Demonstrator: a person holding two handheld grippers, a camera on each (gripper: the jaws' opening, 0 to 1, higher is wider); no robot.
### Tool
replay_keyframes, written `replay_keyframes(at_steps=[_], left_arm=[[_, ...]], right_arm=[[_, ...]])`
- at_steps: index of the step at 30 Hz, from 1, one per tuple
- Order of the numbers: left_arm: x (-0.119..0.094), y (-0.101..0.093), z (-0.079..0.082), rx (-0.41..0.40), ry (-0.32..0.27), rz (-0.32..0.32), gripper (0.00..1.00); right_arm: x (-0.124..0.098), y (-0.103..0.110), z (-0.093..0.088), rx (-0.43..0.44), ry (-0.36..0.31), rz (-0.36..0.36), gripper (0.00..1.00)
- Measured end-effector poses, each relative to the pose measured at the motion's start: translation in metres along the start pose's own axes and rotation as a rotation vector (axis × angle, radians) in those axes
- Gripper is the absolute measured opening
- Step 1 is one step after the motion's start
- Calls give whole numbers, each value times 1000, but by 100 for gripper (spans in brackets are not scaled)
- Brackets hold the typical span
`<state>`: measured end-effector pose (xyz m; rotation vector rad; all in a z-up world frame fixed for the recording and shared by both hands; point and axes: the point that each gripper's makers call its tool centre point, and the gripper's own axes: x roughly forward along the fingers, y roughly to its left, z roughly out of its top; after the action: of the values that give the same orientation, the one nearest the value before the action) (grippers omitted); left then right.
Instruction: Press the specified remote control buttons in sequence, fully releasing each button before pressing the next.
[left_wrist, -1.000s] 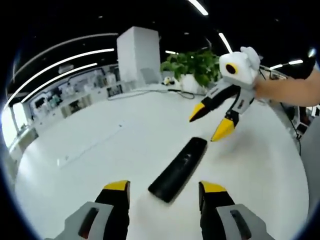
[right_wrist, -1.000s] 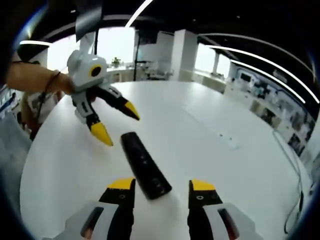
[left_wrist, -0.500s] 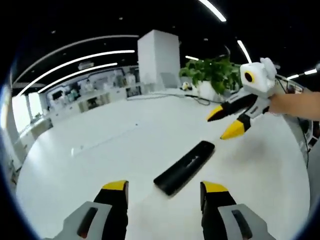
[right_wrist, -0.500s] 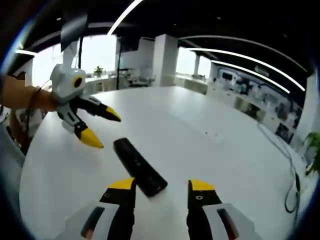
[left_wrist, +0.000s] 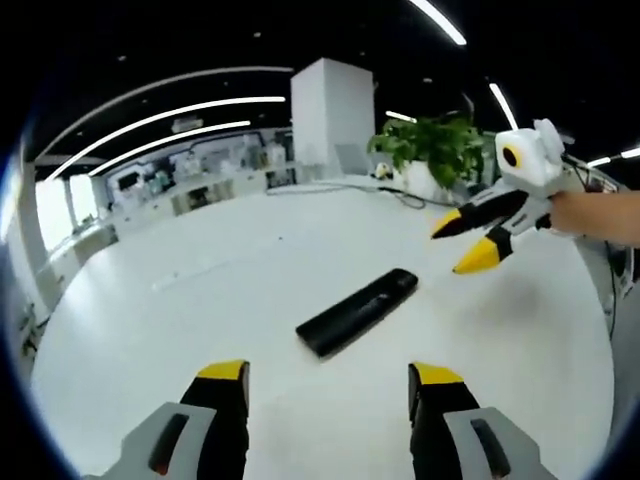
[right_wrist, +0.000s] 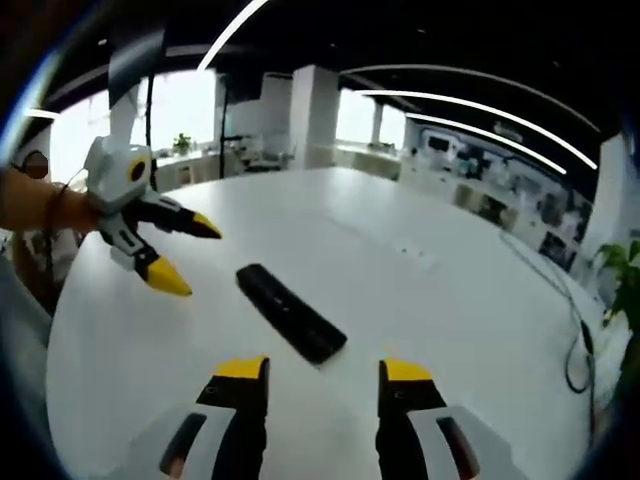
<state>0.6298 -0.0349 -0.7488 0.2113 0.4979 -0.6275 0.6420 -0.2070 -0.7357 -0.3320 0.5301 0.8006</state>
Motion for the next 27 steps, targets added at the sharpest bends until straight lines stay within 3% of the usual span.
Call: replay_keyframes(at_steps=[12,19,27], left_arm=[[-29,0,-1,-28,-25,74,68],[-42,-25,-4,-53,-29,77,74],[-60,-35,-15,-87,-6,98,77]], right_arm=[[-25,-2,-13,78,-9,-59,41],[-38,8,-19,96,-3,-65,44],[-54,29,-27,120,6,-61,46]])
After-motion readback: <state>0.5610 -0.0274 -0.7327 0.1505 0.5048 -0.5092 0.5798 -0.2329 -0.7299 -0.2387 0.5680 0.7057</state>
